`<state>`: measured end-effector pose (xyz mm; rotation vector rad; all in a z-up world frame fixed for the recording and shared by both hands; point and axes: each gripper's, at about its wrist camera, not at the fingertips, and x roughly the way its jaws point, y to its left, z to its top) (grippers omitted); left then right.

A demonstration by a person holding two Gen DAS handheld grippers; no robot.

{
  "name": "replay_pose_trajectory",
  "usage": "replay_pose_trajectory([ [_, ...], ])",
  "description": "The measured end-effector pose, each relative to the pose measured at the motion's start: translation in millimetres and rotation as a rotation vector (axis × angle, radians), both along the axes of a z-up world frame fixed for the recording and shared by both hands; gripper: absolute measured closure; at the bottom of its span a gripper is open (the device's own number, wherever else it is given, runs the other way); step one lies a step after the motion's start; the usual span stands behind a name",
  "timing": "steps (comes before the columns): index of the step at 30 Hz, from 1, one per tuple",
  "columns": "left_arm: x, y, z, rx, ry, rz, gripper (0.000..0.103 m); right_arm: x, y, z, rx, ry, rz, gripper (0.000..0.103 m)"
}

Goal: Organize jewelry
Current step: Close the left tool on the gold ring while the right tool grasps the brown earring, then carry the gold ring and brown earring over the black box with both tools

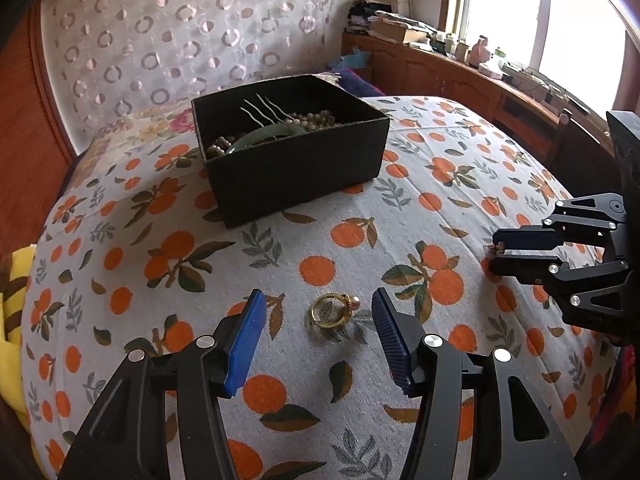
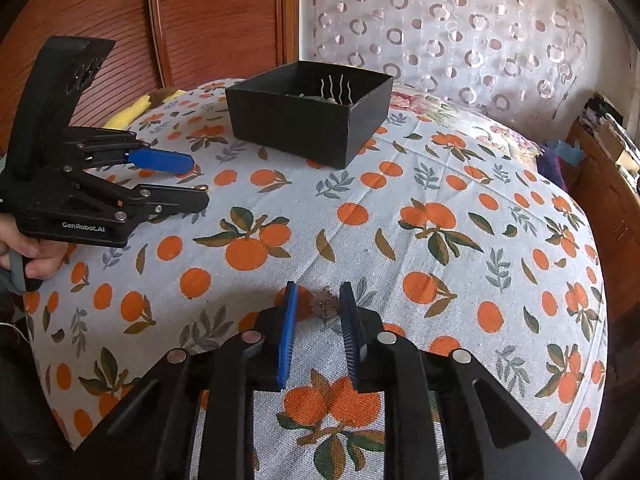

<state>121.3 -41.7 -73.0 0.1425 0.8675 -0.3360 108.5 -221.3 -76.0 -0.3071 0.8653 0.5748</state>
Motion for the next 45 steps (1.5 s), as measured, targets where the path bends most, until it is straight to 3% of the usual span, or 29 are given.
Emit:
replay_pose_trajectory([
  [6, -1.1, -1.3, 2.0, -0.011, -0.005, -0.009, 0.060, 0.2, -0.6, -0.4, 0.003, 0.002, 0.000, 0.080],
  [14, -1.4, -9.5, -2.4, 0.019, -0.007, -0.022, 0.063, 0.3, -0.8, -0.3, 0.003, 0.002, 0.000, 0.080],
  [18, -2.0, -9.7, -2.2, 0.022, -0.009, -0.027, 0.079, 0.2, -0.9, -0.1, 0.003, 0.002, 0.000, 0.080],
  [32, -17.8, -7.9, 32.3, -0.018, -0.095, -0.033, 0.079, -0.3, 9.0, 5.2, 0.006, -0.008, 0.025, 0.087],
  [45, -9.2, 12.7, 48.8, -0.045, -0.130, 0.041, 0.079, 18.2, 40.2, 64.1, 0.058, -0.131, 0.063, 0.087],
])
